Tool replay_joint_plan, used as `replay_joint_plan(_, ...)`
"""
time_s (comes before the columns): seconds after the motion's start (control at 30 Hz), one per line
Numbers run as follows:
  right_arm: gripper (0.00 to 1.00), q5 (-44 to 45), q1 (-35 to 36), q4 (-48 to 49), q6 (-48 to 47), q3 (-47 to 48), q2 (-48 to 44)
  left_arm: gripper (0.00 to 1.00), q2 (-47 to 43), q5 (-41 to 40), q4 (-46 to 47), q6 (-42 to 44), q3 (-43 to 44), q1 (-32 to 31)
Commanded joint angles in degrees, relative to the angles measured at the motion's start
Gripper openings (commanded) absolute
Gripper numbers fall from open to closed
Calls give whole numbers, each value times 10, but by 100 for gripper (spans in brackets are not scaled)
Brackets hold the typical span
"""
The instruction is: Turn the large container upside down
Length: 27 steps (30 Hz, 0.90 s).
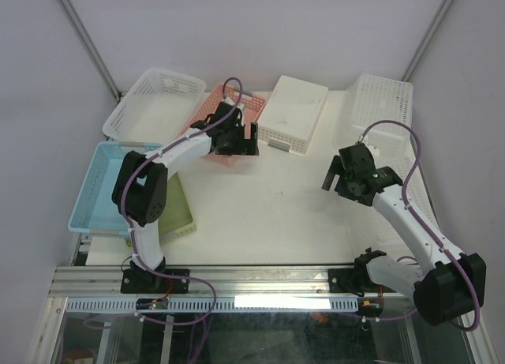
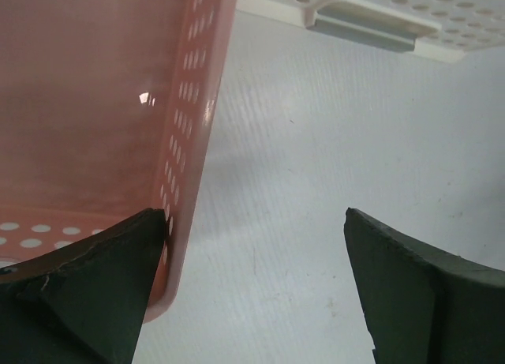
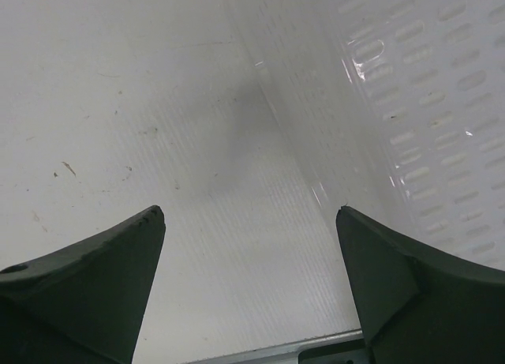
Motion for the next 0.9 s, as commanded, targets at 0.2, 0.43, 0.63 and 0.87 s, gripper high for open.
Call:
replay_joint_plan(0.2, 94, -16, -2, 53, 0, 31, 15, 99, -46, 124, 41, -35, 3, -90)
replay_joint_plan(0.43, 93, -47, -3, 104, 4, 20, 2, 93, -45, 19, 44, -36, 15, -84)
replay_joint_plan(0.63, 92, -92, -2, 170, 19, 47, 53, 80, -2, -49, 41, -69, 29, -92)
replay_joint_plan(0.87, 91, -104, -1, 175, 14, 68, 77, 38, 2, -84, 41, -61, 35, -95)
